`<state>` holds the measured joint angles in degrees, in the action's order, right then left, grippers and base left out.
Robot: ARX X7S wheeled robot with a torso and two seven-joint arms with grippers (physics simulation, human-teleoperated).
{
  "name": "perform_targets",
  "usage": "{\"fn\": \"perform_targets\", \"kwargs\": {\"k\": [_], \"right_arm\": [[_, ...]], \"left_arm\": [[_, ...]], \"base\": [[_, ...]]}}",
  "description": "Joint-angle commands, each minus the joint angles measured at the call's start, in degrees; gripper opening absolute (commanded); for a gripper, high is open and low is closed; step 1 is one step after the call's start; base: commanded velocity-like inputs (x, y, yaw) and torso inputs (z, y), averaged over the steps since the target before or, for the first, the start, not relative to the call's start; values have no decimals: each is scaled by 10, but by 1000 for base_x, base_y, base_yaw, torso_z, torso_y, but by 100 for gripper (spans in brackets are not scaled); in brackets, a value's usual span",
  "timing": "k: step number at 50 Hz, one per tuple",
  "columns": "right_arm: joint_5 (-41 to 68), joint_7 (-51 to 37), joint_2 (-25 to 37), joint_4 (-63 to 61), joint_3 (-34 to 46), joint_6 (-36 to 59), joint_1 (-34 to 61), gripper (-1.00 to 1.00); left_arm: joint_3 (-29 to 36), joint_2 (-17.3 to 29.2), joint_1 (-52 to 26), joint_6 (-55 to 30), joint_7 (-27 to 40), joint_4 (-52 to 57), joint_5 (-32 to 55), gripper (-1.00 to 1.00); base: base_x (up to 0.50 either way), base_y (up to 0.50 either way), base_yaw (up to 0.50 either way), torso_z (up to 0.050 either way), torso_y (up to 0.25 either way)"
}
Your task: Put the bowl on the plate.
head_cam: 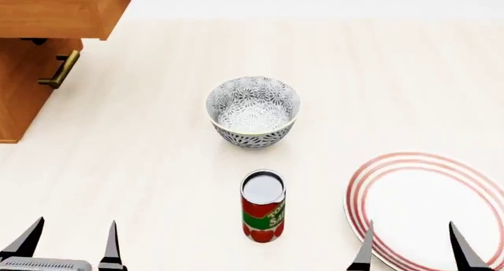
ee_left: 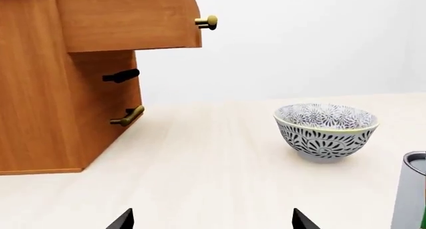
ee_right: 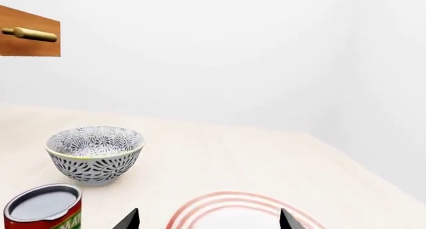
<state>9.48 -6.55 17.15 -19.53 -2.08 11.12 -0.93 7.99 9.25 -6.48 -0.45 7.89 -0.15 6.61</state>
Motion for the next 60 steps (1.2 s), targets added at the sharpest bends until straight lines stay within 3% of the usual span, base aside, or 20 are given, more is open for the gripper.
{"fn": "perform_targets", "kwargs": {"k": [1, 44, 60], "right_arm": [[11, 11, 11, -5, -1, 0, 5, 100], [52, 15, 28, -33, -6, 44, 8, 100], [90, 1, 39, -72, -7, 139, 38, 100]], "left_arm": [[4, 5, -5, -8, 5, 11, 3, 100], [12, 18, -1, 1, 16, 10, 17, 100], [15, 23, -1, -2, 23, 13, 20, 100]], "base": [[324, -23, 0, 0, 0], [330, -28, 0, 0, 0], [28, -3, 0, 0, 0]]}}
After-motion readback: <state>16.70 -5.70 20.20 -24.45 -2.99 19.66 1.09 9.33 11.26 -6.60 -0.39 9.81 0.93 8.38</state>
